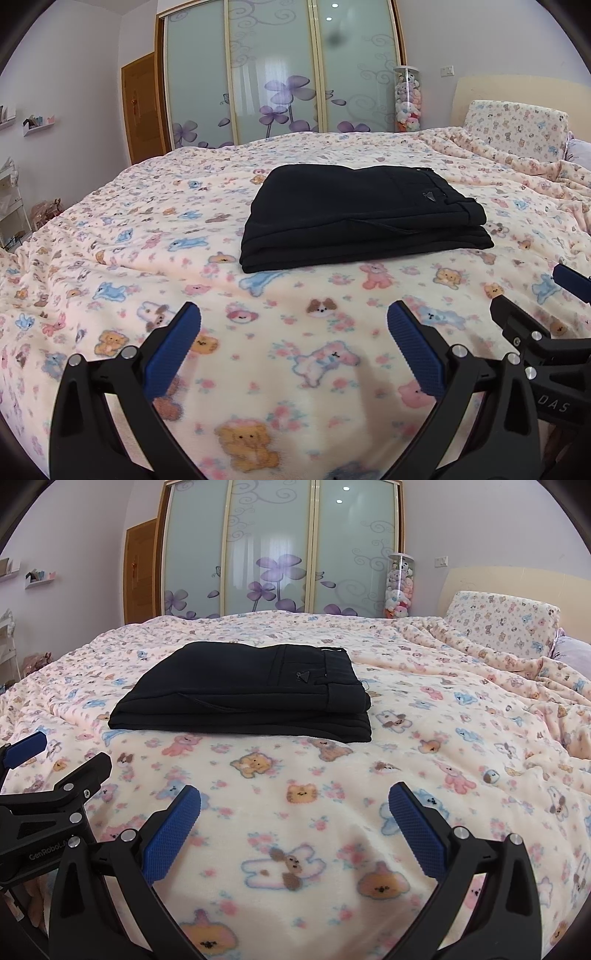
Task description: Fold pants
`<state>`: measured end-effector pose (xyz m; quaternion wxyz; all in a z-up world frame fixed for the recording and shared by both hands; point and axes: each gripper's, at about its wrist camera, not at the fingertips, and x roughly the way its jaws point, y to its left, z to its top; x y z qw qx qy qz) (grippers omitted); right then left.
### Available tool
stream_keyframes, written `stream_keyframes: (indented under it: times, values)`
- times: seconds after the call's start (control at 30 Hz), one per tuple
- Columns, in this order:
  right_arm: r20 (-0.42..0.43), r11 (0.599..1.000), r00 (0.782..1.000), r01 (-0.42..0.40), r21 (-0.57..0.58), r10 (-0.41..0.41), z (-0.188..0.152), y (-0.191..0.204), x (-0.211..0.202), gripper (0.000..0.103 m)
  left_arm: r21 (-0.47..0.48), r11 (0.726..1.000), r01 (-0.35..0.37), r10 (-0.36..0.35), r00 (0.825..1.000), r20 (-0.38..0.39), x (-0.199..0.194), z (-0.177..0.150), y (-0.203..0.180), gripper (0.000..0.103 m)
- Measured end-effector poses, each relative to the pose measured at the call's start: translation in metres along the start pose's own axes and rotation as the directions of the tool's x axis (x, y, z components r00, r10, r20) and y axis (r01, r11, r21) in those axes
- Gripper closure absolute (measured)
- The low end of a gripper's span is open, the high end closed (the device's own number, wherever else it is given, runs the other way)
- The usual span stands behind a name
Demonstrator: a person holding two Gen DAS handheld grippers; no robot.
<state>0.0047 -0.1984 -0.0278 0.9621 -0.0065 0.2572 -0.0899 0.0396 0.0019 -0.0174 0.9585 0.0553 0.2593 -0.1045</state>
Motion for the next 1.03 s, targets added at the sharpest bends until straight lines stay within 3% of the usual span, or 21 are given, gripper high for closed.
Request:
stream_keyframes:
  times: [1.03]
  values:
    - [-0.007,1.000,1.000,0.003,0.002,-0.003,-0.0010,-0.0035,-0.0014,0.001,-0.002,1.000,0.007,-0.007,1.000,0.008,-0.0011,0.0016,0.0016,0.002]
